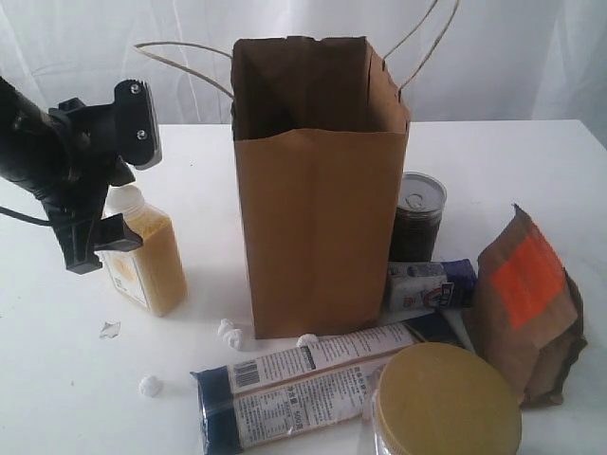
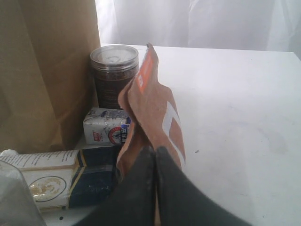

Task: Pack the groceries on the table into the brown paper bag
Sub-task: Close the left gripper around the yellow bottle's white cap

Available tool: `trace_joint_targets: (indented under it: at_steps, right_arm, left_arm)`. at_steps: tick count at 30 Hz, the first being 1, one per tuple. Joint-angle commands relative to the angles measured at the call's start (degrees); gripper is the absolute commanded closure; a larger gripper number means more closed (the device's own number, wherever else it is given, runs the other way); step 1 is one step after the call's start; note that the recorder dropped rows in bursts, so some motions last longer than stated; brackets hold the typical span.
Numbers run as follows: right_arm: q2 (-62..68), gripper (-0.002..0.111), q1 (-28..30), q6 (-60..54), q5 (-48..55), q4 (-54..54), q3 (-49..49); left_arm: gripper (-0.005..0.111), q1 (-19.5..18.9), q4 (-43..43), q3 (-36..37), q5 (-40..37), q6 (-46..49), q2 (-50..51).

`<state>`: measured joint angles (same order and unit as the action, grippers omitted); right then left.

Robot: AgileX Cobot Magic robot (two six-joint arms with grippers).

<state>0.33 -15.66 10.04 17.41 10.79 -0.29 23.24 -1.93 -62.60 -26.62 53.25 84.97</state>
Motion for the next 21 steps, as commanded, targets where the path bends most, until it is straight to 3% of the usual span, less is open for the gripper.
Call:
trace_joint_targets:
  at_steps: [1,8,21]
  right_arm:
    - [-0.3,0.108,0.3,0.2,-0.4,0.2,0.3]
    - [-0.3,0.108,0.3,0.2,-0.4,0.2,0.3]
    - [-0.3,0.108,0.3,0.2,-0.4,0.2,0.3]
  left_arm:
    - [0.03,-0.3,-0.8,-0.1,0.3,2.7,1.5]
    - [0.03,-0.7,-1.0,0.1,-0.1,2.6,4.7]
    - [0.036,-0.8,-3.8,3.9,-4.5,1.8,1.7]
